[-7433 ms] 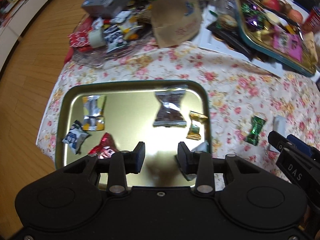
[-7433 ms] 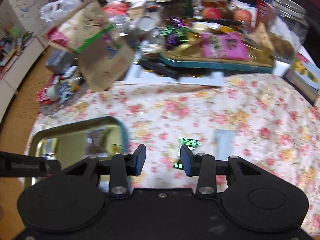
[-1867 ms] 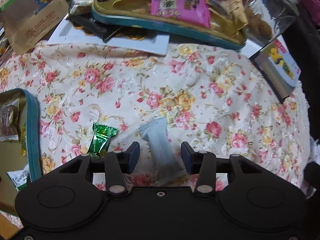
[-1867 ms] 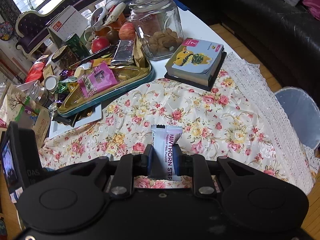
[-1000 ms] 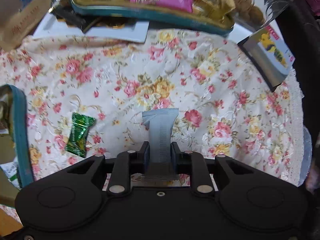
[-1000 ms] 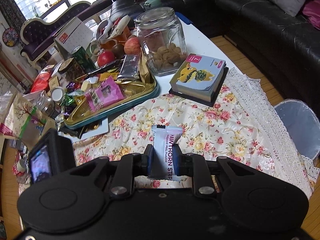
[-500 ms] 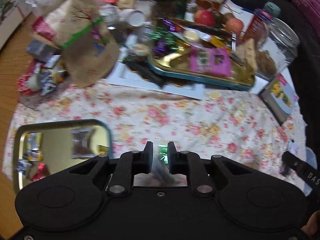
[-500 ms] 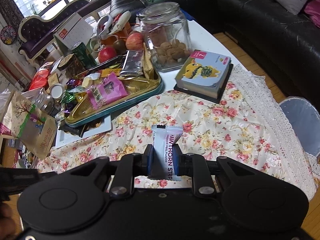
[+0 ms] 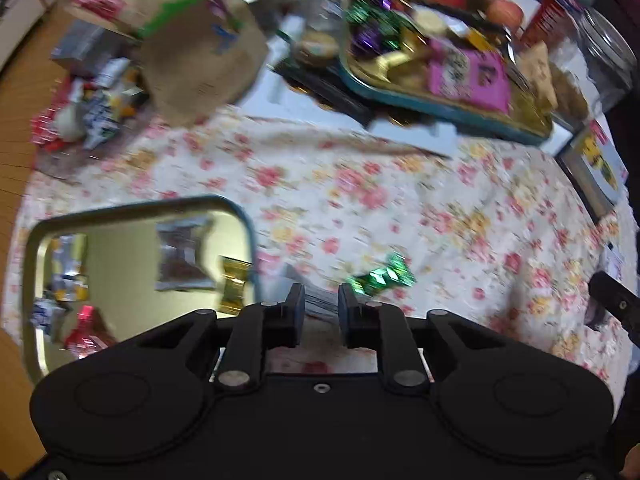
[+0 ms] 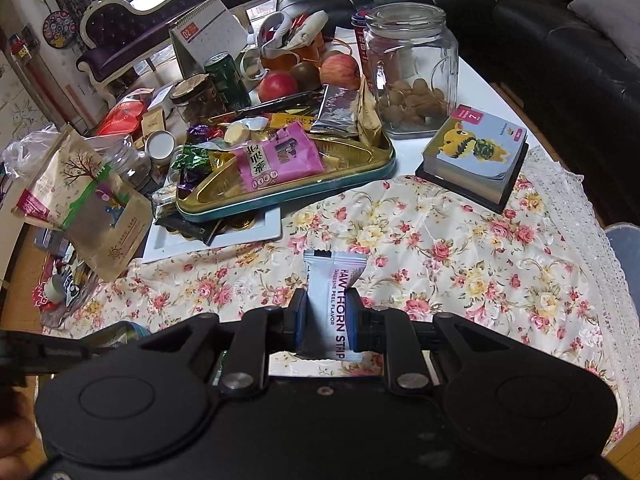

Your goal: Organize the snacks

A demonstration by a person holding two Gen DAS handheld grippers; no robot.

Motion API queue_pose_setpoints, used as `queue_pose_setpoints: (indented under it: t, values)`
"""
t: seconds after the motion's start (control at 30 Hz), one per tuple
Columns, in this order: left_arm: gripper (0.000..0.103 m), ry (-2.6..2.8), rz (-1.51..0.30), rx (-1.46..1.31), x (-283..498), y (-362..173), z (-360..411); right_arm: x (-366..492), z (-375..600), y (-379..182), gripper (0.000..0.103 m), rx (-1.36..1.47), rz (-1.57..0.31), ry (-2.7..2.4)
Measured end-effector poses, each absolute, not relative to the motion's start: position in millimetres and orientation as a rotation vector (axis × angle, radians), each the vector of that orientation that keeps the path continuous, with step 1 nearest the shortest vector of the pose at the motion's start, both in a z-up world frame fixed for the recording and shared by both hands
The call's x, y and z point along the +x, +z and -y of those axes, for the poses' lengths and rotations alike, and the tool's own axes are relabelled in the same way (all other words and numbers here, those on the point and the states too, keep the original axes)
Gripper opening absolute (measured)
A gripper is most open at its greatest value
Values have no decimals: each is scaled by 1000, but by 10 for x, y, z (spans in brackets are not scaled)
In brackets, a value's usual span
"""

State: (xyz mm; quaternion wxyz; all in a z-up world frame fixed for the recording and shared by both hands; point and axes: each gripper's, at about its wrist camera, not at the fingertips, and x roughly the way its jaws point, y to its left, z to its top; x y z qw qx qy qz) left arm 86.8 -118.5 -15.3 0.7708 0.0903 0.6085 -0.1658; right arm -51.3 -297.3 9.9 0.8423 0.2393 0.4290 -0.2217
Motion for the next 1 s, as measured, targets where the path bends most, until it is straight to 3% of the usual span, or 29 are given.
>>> queue_pose_setpoints:
  t: [0.33, 0.73, 1.0]
  values:
    - [29, -482, -1327, 344, 602, -607, 1759, -816, 3383, 8, 21, 594, -936, -516]
    - [30, -498, -1217, 445, 643, -702, 1931, -929, 3458, -72, 21, 623, -1004, -497]
    - [51, -476, -1222, 431, 716, -962, 1906, -891, 3401, -46, 21, 612, -1010, -474]
